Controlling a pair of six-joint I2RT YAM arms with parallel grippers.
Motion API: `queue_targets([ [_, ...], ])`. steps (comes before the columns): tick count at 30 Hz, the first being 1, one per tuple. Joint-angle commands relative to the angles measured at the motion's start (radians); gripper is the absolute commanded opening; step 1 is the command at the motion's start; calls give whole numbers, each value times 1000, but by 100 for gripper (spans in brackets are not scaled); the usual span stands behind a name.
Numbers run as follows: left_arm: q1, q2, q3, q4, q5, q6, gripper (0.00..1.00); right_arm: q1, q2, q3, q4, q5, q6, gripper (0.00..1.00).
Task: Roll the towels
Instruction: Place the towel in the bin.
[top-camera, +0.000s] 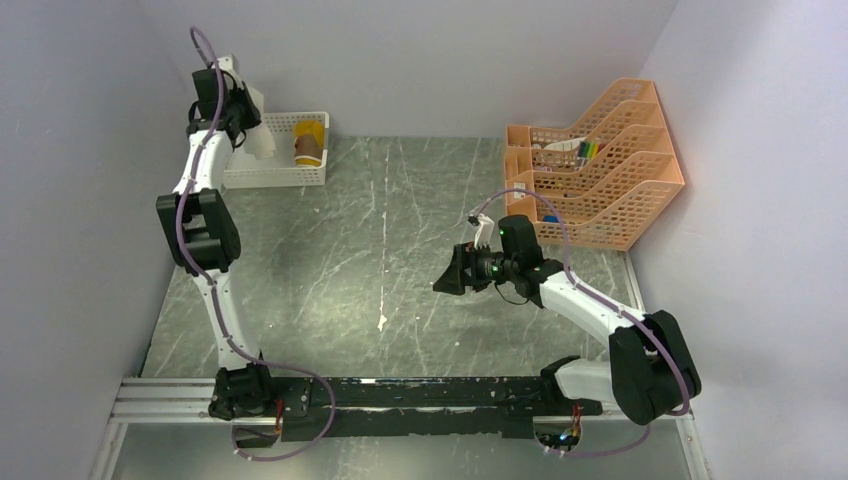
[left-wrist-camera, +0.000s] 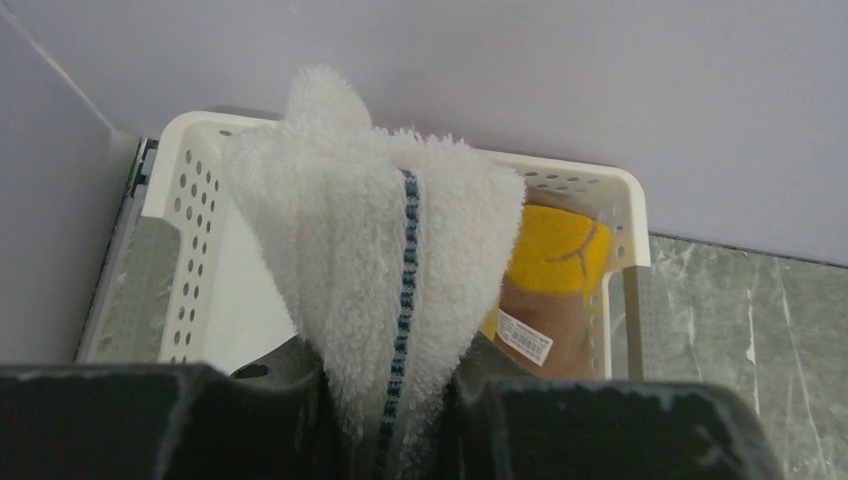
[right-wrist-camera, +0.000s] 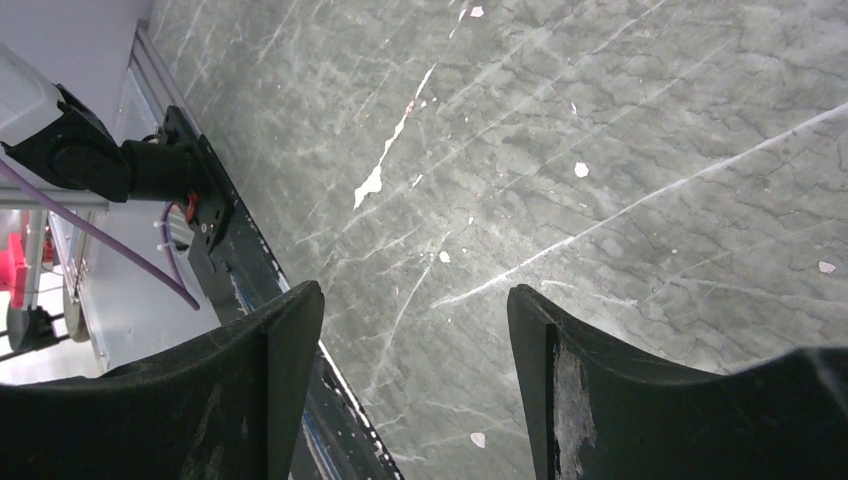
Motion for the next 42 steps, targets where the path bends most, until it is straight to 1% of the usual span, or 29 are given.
queue_targets([
  [1,-23,69,-5,187,52,13,15,2,-3,-5,-15,4,-18,68],
  [4,-53,160,75,180,59,51,15,2,-2,3,-34,8,-26,68],
  [7,-87,233,146,148,-16,103,15,3,-13,-2,-39,14,-27,68],
  [11,-109,273,135,189,-78,138,16,4,-14,-7,-49,17,-29,68],
  [16,-110,323,178,143,-94,147,17,6,-2,-13,-39,20,-30,68],
  [17,-110,328,184,134,-102,147,19,6,2,-10,-39,20,-30,68],
  [18,-109,330,185,129,-106,150,22,5,6,-9,-38,18,-30,68],
  [19,-109,329,183,127,-109,154,27,6,7,-8,-37,19,-30,68],
  [21,-109,324,183,118,-113,164,47,7,9,-5,-37,19,-31,68],
  [22,-109,319,182,114,-116,172,54,7,8,-6,-37,18,-31,68],
  [24,-109,302,178,110,-124,190,63,7,9,-7,-35,19,-29,68],
  [26,-109,278,176,107,-128,204,66,7,7,-8,-35,20,-29,68],
  [30,-110,214,186,85,-132,216,69,13,1,7,-58,41,-27,68],
  [34,-109,156,196,69,-94,211,81,21,-18,33,-97,75,-37,68],
  [36,-109,125,203,57,-74,202,84,23,-27,48,-116,81,-40,68],
  [38,-109,92,210,40,-64,186,85,25,-42,65,-140,98,-46,68],
  [41,-109,14,186,16,-55,162,86,26,-86,102,-184,170,-59,68],
  [42,-109,-34,152,17,-53,154,88,25,-105,118,-197,212,-63,68],
])
